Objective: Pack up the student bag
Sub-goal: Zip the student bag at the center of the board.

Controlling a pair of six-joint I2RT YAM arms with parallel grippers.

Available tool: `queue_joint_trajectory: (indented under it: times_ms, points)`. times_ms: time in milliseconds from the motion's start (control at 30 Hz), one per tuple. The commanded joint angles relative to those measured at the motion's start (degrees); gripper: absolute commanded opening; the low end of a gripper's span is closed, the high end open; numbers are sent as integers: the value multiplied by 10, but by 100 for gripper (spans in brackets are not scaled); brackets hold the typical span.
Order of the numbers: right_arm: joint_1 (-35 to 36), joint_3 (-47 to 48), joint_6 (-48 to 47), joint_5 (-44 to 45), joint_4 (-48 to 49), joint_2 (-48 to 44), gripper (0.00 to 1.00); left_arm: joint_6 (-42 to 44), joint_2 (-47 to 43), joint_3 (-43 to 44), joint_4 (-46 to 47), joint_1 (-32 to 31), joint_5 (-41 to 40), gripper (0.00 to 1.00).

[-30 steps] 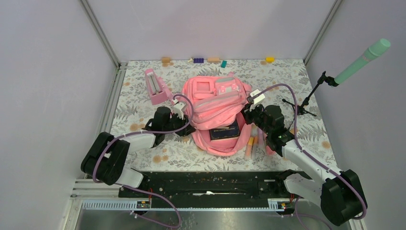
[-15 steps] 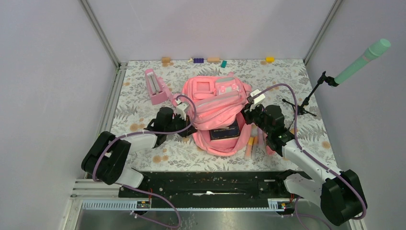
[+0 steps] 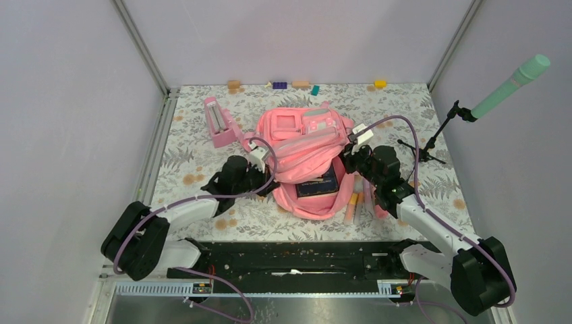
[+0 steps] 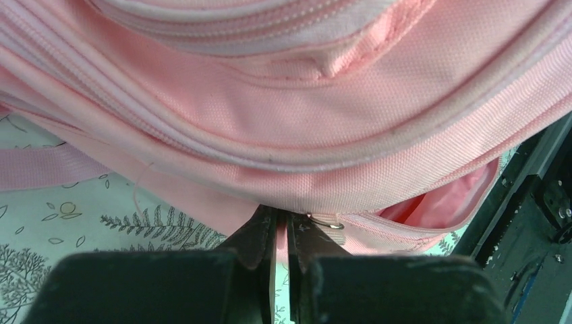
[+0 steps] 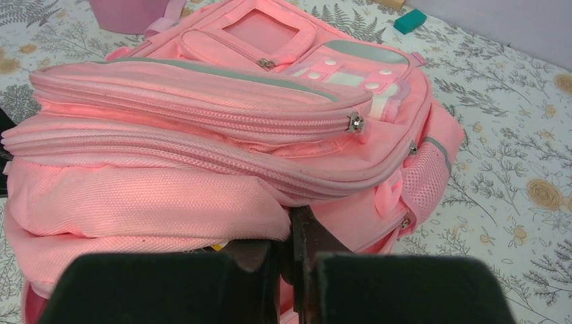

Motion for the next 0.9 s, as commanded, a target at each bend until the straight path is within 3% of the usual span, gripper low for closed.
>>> queue_joint_trajectory:
  times_ms: [0,400,667,867]
  points:
    - [0,34,22,-24,10,5,0,-34,-52,-12,38,-12,-6,0]
    - [1,37,57,7,-19,16,0,-71,-145,-51,14,-30,-22,0]
    - [4,18,83,21,-8,14,0,-102,-158,-54,20,-50,-33,0]
    - [16,0,95,34,8,22,0,-145,-172,-43,-9,-61,-88,0]
